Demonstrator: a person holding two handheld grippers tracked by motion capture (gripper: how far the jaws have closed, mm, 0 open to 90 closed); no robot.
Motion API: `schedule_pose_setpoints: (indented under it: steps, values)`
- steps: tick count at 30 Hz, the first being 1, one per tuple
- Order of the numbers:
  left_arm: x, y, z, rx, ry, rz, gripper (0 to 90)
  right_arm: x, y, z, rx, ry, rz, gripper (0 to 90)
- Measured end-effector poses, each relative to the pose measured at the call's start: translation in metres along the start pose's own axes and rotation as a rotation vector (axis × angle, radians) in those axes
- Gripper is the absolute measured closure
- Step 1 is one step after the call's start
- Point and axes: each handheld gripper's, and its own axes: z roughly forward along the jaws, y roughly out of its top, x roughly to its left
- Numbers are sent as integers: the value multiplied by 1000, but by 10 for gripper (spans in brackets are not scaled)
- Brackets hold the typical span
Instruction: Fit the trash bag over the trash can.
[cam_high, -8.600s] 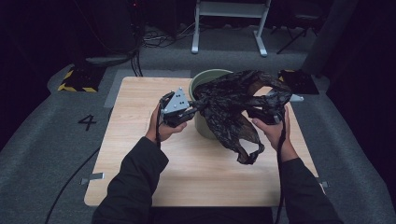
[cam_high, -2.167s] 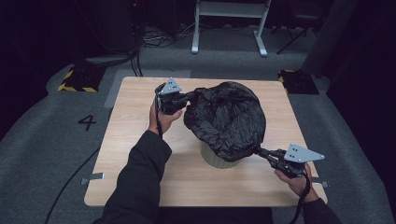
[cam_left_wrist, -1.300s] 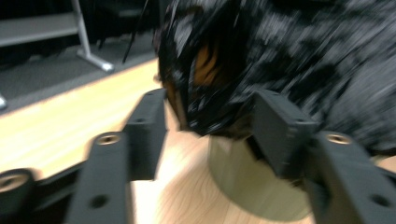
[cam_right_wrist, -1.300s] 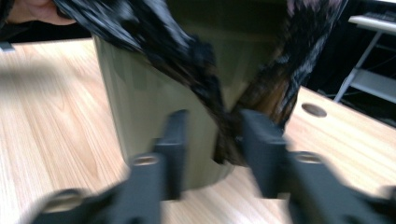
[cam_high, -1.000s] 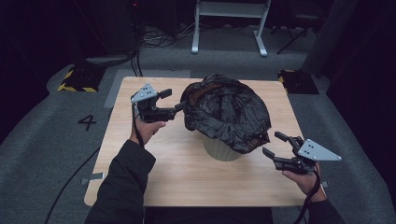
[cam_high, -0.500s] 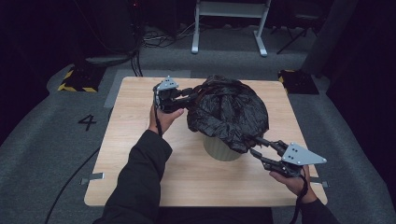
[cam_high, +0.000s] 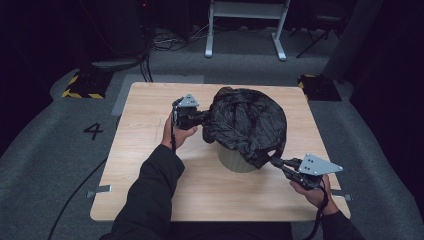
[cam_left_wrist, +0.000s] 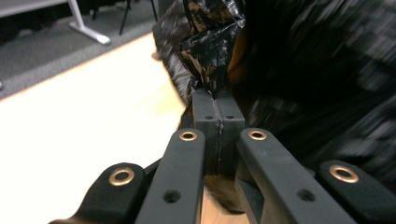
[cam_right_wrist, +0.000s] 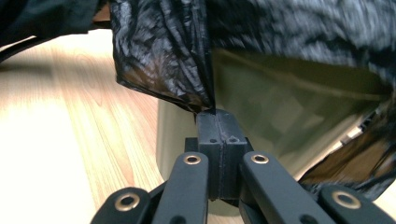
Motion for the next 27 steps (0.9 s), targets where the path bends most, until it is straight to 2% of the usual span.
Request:
schedule_pose_setpoints:
  steps: [5,7,10,11,12,14,15,17,20,22,23,25,27]
  values:
    - [-3,-15,-2,10,-32,-6,899,-8,-7,2,16,-2,21,900]
    - [-8,-21,-4,12,-43,9,899,-11,-8,2,26,-25,7,900]
    - [-18,-28,-7,14,-72,24,899,-19,-12,1,31,-57,20,900]
    - [-20,-29,-10,8,-71,39,898,-23,-14,1,35,-70,27,900]
    - [-21,-28,-14,-13,-48,31,879,-26,-15,1,43,-83,35,900]
    - [-18,-25,-23,-50,-12,-2,729,-33,-19,0,52,-105,61,900]
    - [-15,-23,-29,-83,5,-26,624,-36,-21,0,56,-117,75,900]
    - [-9,-18,-42,-158,-20,-68,550,-42,-23,-2,51,-142,101,900]
    - [-4,-5,-59,-239,23,-111,335,-50,-23,-5,43,-175,124,900]
    - [-2,3,-70,-304,14,-144,292,-55,-21,-7,35,-197,137,900]
    - [-2,6,-72,-321,11,-145,270,-57,-20,-9,32,-207,140,900]
    - [-3,14,-74,-337,3,-131,244,-60,-19,-9,30,-224,146,900]
    - [-6,24,-69,-318,15,-105,229,-63,-18,-10,23,-227,154,900]
